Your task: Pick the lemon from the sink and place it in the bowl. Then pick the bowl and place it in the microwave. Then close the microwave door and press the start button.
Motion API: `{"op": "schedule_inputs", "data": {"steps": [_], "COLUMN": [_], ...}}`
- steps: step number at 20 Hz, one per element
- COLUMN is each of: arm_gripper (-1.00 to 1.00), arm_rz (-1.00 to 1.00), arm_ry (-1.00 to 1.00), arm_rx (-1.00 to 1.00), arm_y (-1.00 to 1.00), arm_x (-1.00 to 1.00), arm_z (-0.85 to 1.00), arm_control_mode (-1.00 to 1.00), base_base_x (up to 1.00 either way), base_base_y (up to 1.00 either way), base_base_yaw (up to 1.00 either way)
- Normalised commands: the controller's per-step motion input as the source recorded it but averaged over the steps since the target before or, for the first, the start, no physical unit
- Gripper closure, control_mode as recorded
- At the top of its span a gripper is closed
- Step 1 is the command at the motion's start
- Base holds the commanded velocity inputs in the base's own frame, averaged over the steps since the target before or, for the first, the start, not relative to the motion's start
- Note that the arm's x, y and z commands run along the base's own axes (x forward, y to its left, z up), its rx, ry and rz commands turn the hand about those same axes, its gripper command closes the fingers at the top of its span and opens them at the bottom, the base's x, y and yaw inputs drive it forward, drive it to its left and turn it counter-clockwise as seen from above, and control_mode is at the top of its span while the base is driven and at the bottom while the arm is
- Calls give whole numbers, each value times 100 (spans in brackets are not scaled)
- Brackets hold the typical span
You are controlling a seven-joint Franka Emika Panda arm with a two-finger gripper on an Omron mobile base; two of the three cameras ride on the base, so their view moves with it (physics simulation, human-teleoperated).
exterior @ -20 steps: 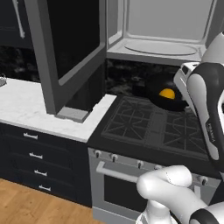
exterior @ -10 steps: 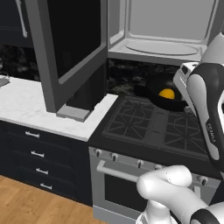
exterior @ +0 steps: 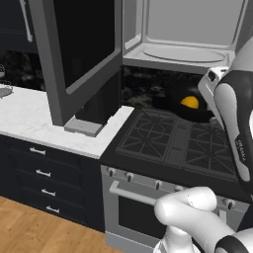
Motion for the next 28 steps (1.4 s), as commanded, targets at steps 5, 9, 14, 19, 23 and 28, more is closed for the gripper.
{"op": "schedule_inputs", "data": {"steps": [5, 9, 14, 19, 23, 28], "arm_gripper": [100, 100, 100, 100, 100, 100], "arm_rz": [-19, -16, -3, 0, 0, 0], "arm_ry": [-28, -23, -5, 0, 0, 0], "arm_rx": [-2, -1, 0, 1, 0, 0], "arm_y": [8, 0, -32, -58, -49, -25], "arm_x": [0, 16, 43, 69, 76, 93], "arm_z": [54, 63, 44, 30, 25, 11], "arm_control_mode": [-100, -100, -100, -100, -100, -100], "base_base_x": [0, 0, 0, 0, 0, 0], "base_base_y": [0, 0, 0, 0, 0, 0], "base_base_yaw": [0, 0, 0, 0, 0, 0]}}
